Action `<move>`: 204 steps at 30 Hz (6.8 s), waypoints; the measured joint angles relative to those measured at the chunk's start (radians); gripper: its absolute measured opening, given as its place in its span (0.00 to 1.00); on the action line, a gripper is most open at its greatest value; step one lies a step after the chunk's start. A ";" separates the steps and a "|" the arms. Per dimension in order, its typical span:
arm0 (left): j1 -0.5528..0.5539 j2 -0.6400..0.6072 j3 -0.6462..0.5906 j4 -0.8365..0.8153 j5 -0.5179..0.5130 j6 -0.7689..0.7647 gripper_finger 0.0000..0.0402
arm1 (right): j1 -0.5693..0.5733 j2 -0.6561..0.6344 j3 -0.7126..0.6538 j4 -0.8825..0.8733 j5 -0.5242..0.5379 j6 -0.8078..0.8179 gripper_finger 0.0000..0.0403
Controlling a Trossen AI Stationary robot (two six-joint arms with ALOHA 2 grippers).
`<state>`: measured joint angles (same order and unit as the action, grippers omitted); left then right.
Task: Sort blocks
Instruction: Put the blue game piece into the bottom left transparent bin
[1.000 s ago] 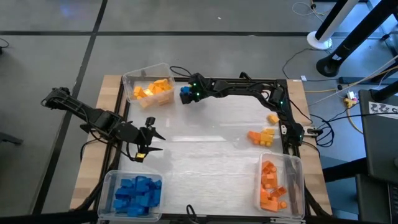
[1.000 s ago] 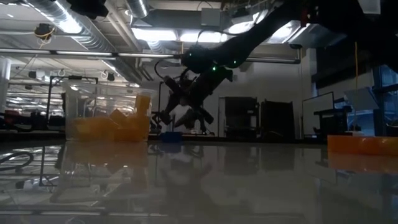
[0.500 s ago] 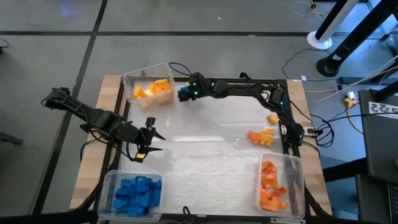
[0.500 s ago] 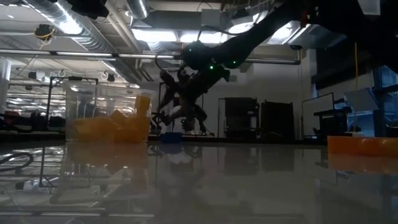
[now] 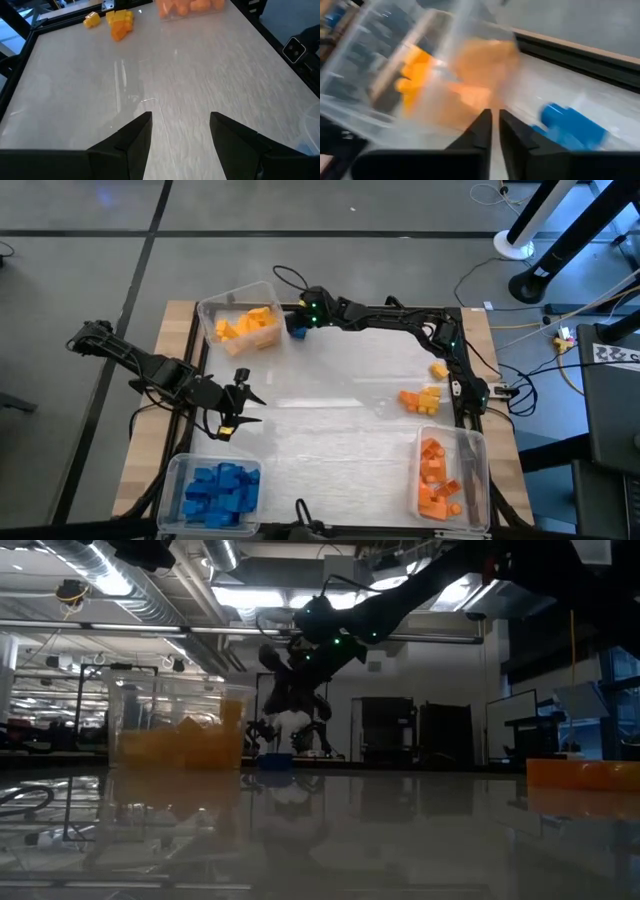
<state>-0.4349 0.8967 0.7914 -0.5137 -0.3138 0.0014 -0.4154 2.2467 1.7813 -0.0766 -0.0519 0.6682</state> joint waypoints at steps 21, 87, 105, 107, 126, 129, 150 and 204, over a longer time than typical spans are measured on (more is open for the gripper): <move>0.009 0.000 0.000 0.037 -0.001 0.025 0.47 | -0.004 0.010 0.000 -0.040 -0.072 -0.030 0.02; 0.902 0.921 0.315 0.452 -0.138 0.223 0.01 | 0.193 -0.731 -0.075 -0.971 0.486 -0.692 0.02; 0.909 0.921 0.316 0.335 -0.089 0.437 0.00 | 0.193 -0.731 -0.075 -0.971 0.485 -0.692 0.02; 0.913 0.921 0.315 0.331 -0.059 0.464 0.00 | 0.193 -0.731 -0.075 -0.971 0.485 -0.692 0.02; 0.938 1.014 0.318 0.401 -0.076 0.523 0.00 | 0.193 -0.731 -0.075 -0.971 0.460 -0.700 0.02; 0.934 1.013 0.319 0.379 -0.074 0.521 0.00 | 0.193 -0.731 -0.075 -0.971 0.461 -0.700 0.02; 0.599 0.928 0.313 0.190 -0.023 0.334 0.00 | 0.193 -0.731 -0.075 -0.973 0.441 -0.703 0.02; 0.505 1.016 0.312 0.256 -0.231 0.606 0.37 | 0.194 -0.730 -0.074 -1.051 0.323 -0.703 0.02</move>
<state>0.0698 1.9122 1.1030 -0.2577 -0.5452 0.6071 -0.2218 1.5166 1.7073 -1.1278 0.2712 -0.0345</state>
